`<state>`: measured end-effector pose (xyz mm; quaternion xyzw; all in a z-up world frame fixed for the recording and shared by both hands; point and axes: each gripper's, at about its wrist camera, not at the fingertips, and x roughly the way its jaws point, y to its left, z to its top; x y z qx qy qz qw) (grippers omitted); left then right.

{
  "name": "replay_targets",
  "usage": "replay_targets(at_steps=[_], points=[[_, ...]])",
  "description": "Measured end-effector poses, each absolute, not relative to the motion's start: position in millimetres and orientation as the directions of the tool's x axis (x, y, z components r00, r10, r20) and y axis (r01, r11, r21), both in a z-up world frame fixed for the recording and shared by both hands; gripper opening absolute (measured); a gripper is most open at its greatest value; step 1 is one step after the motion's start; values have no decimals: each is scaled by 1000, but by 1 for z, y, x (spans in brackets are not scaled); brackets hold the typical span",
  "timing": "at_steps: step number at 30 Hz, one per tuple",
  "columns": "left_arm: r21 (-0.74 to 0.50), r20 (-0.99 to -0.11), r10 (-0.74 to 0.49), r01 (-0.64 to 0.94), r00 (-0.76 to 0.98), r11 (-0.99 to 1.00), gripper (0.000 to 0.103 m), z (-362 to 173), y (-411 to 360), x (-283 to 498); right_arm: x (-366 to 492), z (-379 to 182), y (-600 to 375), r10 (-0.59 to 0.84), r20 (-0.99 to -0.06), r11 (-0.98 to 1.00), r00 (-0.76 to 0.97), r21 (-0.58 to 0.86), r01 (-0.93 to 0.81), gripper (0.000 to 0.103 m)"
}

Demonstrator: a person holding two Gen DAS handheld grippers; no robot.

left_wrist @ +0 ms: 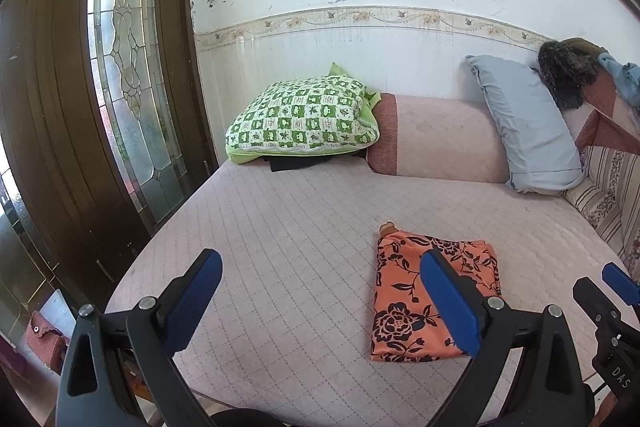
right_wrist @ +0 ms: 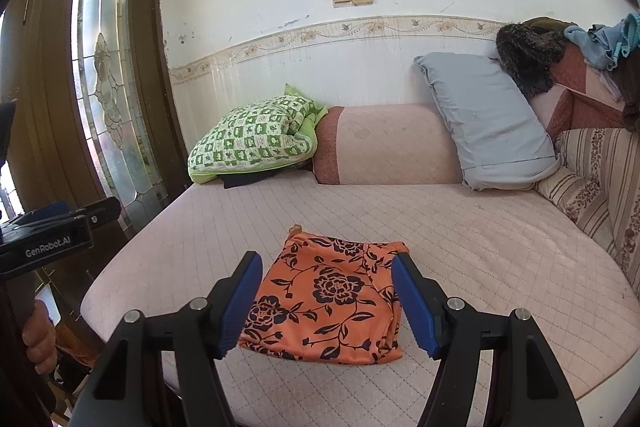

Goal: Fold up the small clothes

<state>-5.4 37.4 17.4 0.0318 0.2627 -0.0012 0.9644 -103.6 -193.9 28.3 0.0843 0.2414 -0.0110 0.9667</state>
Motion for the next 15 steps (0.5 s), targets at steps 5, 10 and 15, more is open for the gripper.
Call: replay_targets(at_steps=[5, 10, 15], points=[[69, -509, 10, 29, 861, 997, 99, 16, 34, -1, -99, 24, -194, 27, -476, 986, 879, 160, 57, 70], [73, -507, 1, 42, 862, 996, 99, 14, 31, -2, -96, 21, -194, 36, -484, 984, 874, 168, 52, 70], [53, -523, -34, 73, 852, 996, 99, 10, 28, 4, -92, 16, -191, 41, -495, 987, 868, 157, 43, 70]])
